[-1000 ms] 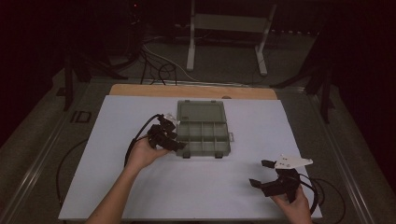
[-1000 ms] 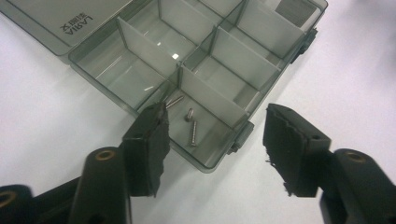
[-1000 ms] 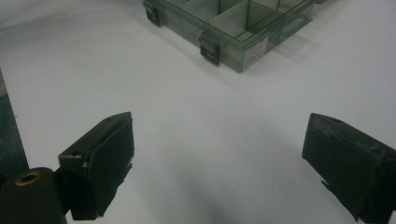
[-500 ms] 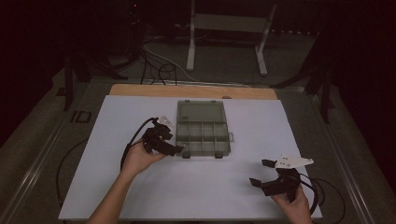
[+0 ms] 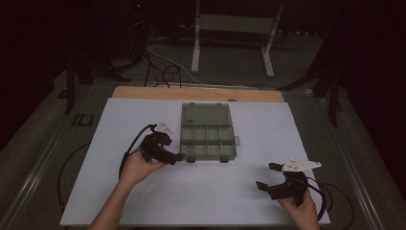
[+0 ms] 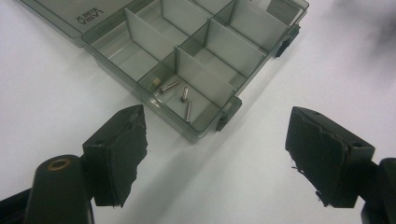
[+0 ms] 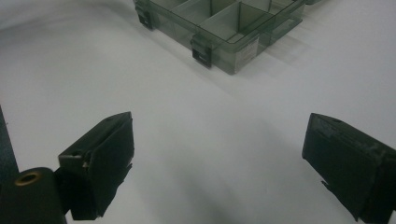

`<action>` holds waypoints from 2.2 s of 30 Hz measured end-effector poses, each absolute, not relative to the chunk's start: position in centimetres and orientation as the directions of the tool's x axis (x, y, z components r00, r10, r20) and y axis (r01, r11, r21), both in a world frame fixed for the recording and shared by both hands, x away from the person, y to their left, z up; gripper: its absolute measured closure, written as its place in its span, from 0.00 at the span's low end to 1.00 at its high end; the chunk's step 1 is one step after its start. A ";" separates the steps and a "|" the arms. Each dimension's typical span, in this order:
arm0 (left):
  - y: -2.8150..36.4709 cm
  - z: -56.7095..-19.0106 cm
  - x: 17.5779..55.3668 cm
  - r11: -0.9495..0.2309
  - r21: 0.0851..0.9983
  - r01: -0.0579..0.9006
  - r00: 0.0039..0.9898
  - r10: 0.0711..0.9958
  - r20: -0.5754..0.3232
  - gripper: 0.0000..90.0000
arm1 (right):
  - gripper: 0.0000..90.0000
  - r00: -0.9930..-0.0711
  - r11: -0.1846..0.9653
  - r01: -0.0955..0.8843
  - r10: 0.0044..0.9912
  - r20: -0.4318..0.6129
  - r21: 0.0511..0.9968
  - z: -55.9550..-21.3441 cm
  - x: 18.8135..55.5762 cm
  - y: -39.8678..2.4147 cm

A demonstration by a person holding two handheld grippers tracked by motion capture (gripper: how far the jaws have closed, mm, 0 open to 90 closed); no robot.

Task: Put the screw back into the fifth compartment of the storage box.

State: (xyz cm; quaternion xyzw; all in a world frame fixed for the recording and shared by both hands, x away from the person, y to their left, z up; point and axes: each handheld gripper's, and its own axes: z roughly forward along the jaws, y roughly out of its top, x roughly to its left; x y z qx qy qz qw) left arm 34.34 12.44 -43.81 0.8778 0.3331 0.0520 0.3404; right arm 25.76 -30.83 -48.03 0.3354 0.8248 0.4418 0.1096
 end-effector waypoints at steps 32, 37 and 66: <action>14.2 -44.1 31.7 -0.514 0.669 0.537 0.767 0.628 -0.132 0.17 | 0.10 -0.748 0.387 0.463 0.653 0.117 0.798 -48.2 26.0 -30.8; 14.5 -44.2 31.2 -0.509 0.675 0.535 0.765 0.630 -0.131 0.16 | 0.10 -0.748 0.386 0.463 0.653 0.119 0.798 -48.3 26.0 -30.8; 16.6 -45.2 28.0 -0.476 0.697 0.537 0.733 0.671 -0.106 0.02 | 0.10 -0.746 0.386 0.470 0.655 0.123 0.794 -48.4 25.9 -30.7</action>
